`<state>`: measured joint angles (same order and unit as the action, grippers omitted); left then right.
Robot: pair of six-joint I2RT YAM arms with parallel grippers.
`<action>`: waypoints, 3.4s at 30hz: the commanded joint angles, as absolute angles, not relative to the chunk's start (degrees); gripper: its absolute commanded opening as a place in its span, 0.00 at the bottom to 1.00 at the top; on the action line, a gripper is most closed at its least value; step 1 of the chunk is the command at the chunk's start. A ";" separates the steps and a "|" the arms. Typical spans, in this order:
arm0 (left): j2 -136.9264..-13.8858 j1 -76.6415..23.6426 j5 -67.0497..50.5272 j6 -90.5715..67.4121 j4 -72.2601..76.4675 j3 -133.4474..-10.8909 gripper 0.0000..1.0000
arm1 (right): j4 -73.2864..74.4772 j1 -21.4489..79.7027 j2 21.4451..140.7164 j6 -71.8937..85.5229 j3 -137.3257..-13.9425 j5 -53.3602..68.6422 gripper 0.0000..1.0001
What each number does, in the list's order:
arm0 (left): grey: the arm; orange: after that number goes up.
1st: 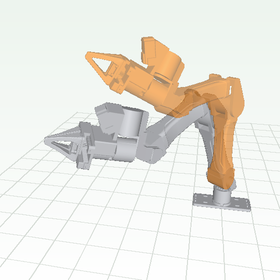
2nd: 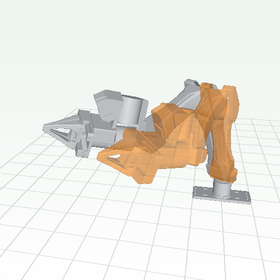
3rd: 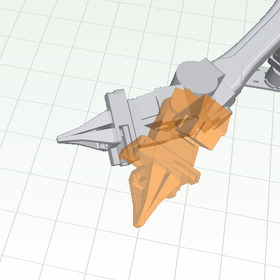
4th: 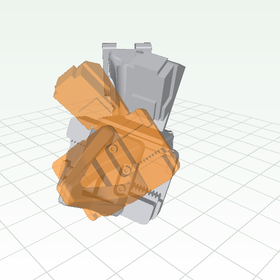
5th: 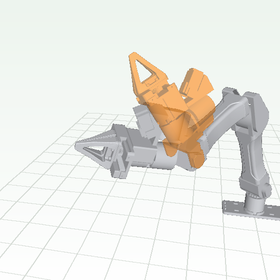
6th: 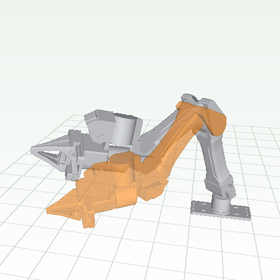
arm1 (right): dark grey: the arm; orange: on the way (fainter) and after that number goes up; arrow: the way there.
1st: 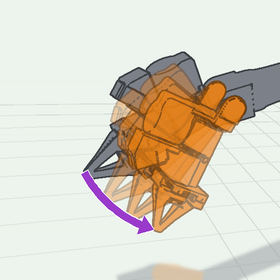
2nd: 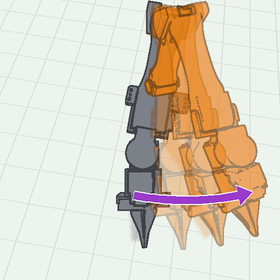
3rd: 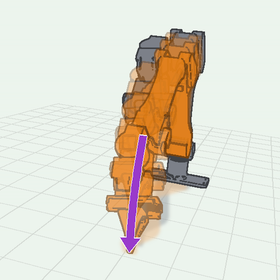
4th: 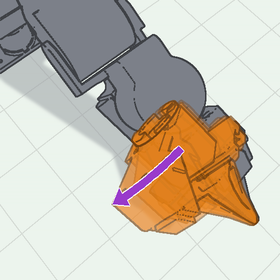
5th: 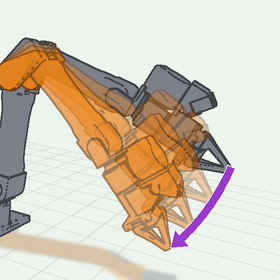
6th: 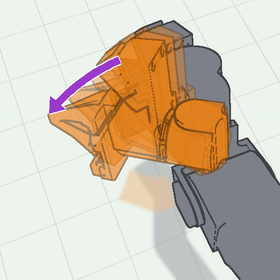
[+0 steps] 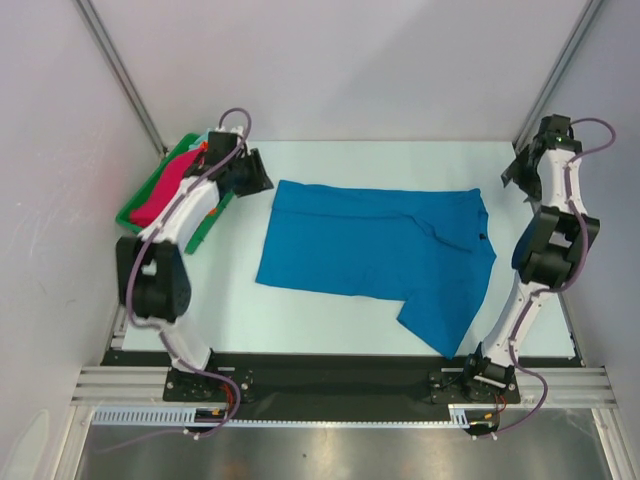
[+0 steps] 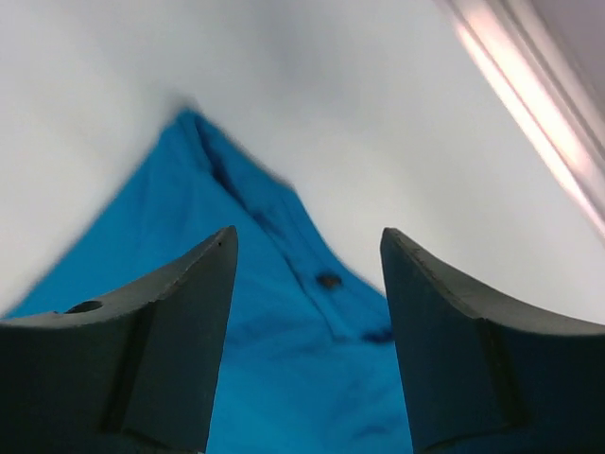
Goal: Fold and stack the t-shirts
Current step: Fold the tshirt
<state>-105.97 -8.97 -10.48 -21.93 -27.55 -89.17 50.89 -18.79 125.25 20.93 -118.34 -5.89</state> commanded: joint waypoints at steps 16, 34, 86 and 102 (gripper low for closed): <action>-61.27 -9.58 -12.57 -32.25 -32.08 -42.98 0.45 | 35.52 -0.45 88.41 22.06 -67.24 9.67 0.56; -65.91 -9.58 -18.45 -32.69 -28.92 -42.80 0.43 | 37.62 7.12 111.70 17.84 -84.64 0.00 0.49; -76.55 -7.91 -22.59 -30.94 -22.77 -47.55 0.39 | 53.70 8.61 113.38 21.09 -92.82 2.80 0.00; -93.66 -8.26 -29.70 -35.06 -9.15 -62.74 0.43 | 35.61 -15.71 100.46 29.18 -77.52 20.83 0.43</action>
